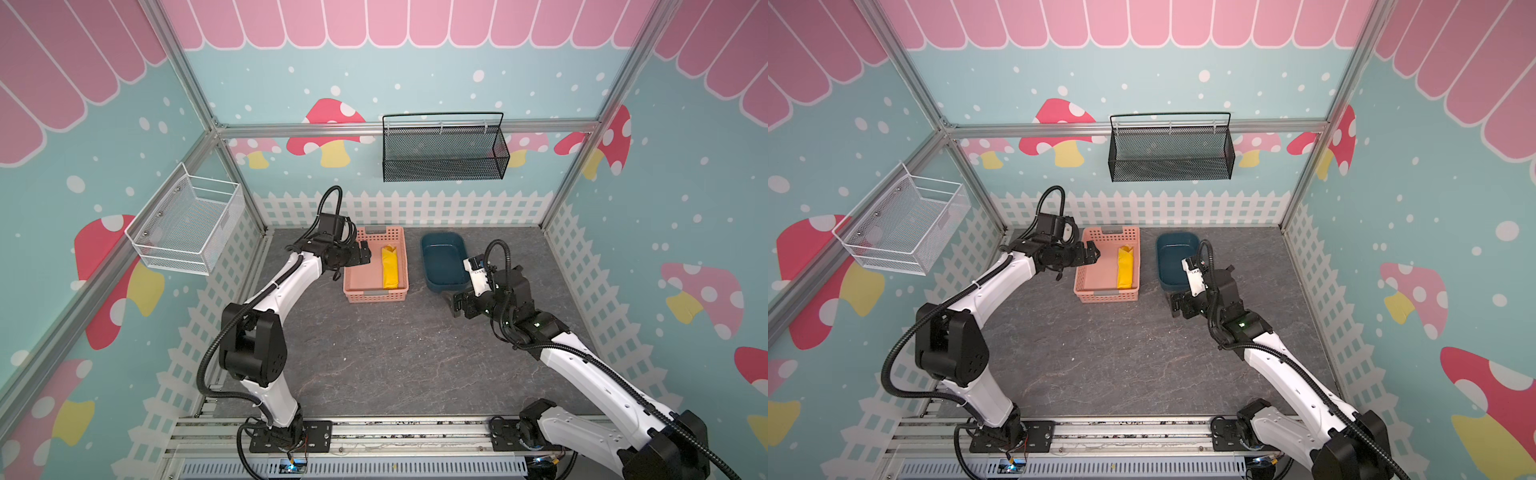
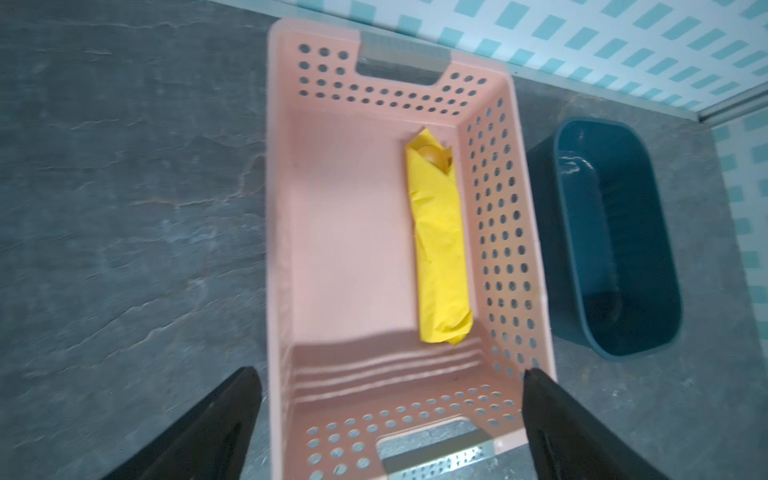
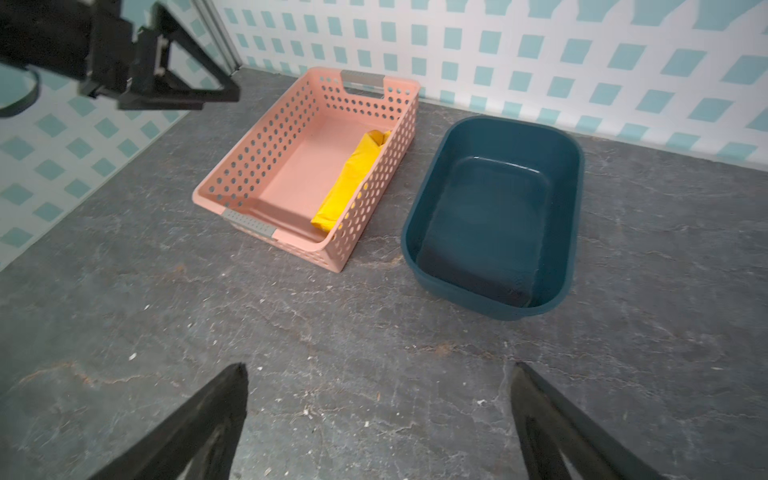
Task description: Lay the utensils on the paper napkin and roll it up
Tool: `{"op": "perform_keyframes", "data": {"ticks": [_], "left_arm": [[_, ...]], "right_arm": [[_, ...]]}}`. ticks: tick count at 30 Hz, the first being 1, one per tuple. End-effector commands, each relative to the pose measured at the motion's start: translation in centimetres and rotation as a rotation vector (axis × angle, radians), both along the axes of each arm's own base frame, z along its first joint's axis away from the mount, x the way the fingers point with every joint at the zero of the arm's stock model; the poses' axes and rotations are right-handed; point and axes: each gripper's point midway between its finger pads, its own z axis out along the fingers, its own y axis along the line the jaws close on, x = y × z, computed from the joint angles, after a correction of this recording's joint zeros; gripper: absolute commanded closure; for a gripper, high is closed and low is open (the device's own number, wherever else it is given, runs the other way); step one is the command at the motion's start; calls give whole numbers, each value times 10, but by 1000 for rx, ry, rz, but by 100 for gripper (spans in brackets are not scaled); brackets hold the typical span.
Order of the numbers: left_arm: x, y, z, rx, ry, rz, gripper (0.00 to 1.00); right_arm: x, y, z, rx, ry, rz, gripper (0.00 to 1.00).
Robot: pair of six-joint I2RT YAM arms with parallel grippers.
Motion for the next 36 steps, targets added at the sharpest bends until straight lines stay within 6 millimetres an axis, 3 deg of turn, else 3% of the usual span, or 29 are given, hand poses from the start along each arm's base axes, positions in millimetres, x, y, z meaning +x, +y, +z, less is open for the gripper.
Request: {"op": "perform_keyframes", "data": {"ticks": [1,9,15,20,24,31,36], "left_arm": [[7,46,16,85,-161,166,0],[-38,119,-7,319,-220,376,0],[-62,148,-19,405,-333,481,0],[-69,154,-26,451,-429,471,0],[-62,145,-34,425,-504,417,0],[-55,144,-49,393,-580,369,0],[-52,141,-63,298,-594,288,0]], "right_arm": [[14,-18,-7,-48,-52,-54,1],[38,-81,-28,-94,-115,-291,1],[46,-131,-52,-124,-173,-454,1],[46,-172,-78,-154,-191,-573,1],[47,-191,-84,-144,-249,-625,0],[51,-206,-87,-144,-328,-672,0],[44,-210,-76,-136,-427,-673,0]]}}
